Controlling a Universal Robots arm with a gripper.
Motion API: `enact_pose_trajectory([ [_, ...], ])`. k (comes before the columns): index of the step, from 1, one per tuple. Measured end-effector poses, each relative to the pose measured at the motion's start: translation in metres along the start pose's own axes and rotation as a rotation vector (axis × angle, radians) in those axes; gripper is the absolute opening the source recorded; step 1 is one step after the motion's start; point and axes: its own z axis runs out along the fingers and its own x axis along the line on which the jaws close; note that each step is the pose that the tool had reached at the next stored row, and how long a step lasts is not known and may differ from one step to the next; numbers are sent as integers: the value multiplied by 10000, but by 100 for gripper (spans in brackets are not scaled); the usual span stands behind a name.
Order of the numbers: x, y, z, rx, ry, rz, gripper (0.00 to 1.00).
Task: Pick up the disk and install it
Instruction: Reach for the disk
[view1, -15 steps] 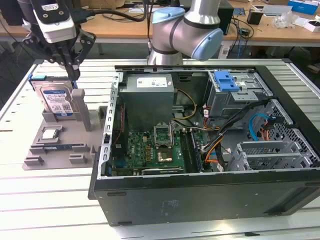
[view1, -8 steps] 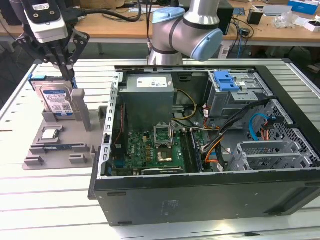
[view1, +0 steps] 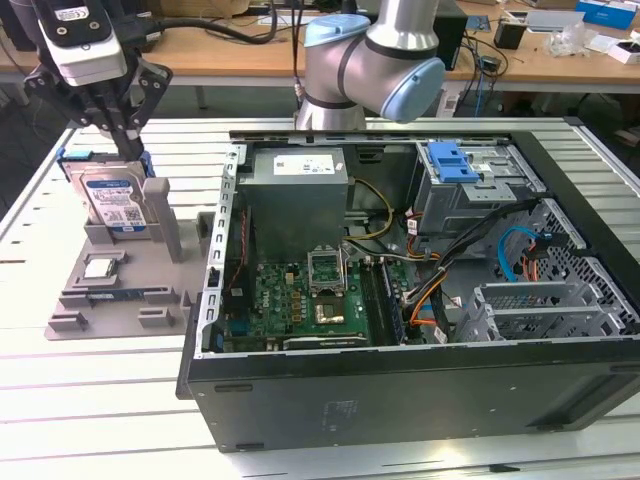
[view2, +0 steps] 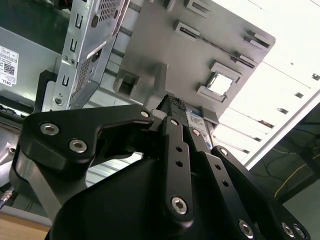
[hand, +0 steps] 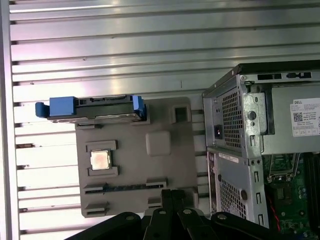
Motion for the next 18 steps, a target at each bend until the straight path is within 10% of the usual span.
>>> enact_pose_trajectory([
  [18, 185, -14, -5, 0, -1, 0, 11],
])
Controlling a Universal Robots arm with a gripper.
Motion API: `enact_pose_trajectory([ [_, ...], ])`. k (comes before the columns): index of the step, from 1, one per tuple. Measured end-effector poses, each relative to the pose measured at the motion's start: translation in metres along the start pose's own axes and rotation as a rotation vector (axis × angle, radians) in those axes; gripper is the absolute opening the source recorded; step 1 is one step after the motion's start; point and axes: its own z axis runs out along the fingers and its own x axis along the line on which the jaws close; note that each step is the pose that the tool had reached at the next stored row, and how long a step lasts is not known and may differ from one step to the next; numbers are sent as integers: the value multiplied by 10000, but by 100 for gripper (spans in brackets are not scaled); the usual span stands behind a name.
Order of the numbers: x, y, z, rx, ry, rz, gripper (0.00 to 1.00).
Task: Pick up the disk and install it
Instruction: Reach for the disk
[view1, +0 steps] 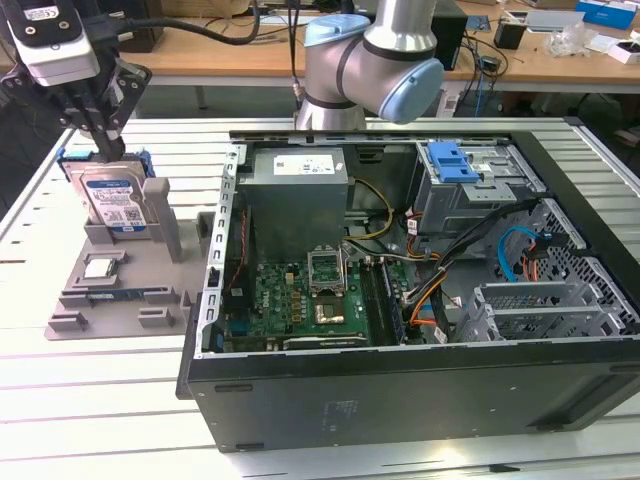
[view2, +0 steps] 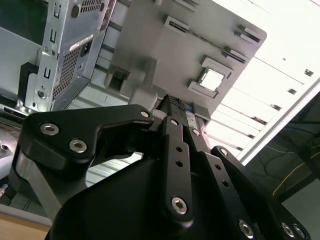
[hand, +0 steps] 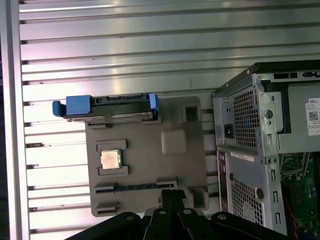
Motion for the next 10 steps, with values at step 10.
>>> enact_pose_trajectory([
  [10, 108, -8, -3, 0, 0, 0, 11],
])
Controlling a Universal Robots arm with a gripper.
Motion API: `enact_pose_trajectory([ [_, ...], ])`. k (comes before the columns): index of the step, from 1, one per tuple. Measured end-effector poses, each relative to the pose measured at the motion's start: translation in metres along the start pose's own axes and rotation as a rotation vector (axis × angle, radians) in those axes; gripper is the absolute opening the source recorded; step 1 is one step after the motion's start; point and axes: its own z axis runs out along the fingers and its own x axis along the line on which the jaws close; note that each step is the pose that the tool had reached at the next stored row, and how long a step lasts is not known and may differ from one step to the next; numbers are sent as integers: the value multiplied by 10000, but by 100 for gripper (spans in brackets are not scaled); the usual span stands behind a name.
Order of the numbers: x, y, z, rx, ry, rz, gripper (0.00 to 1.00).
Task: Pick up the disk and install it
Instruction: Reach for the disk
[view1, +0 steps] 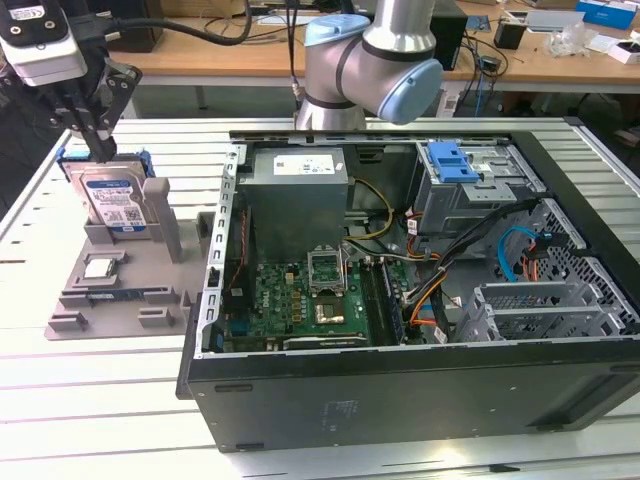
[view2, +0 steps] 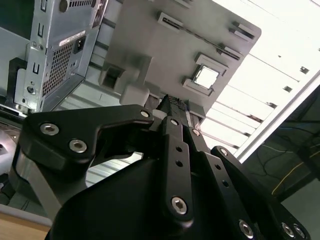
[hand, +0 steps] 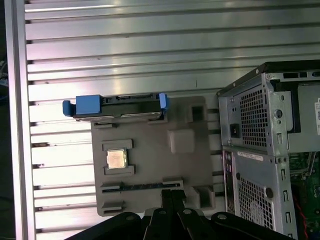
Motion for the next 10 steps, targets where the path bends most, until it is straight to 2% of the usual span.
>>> enact_pose_trajectory([
  [10, 135, -10, -3, 0, 0, -1, 11],
])
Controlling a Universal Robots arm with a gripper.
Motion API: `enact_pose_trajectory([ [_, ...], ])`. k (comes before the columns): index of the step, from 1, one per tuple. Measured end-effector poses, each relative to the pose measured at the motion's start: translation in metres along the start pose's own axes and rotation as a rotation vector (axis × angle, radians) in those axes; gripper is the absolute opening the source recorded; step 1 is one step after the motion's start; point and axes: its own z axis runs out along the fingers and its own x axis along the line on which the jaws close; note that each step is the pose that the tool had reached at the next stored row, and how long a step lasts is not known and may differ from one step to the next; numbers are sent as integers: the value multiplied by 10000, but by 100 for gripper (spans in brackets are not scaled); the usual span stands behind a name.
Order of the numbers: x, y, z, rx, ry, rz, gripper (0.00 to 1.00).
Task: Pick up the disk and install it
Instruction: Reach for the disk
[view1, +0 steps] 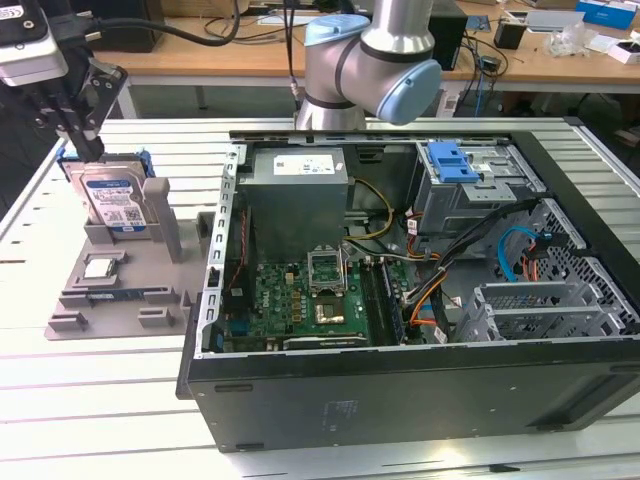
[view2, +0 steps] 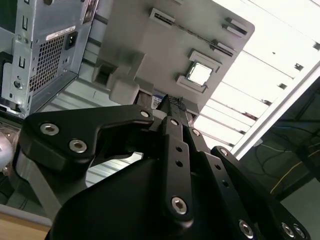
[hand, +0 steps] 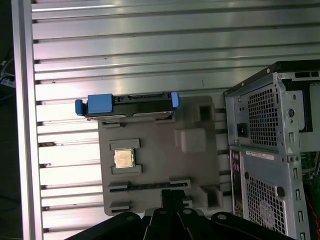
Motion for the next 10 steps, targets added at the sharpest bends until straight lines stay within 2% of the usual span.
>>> enact_pose_trajectory([
  [5, 97, 24, 0, 0, 0, 1, 11],
  [8, 182, 65, 0, 1, 0, -1, 11],
  [10, 264, 100, 1, 1, 0, 2, 11],
])
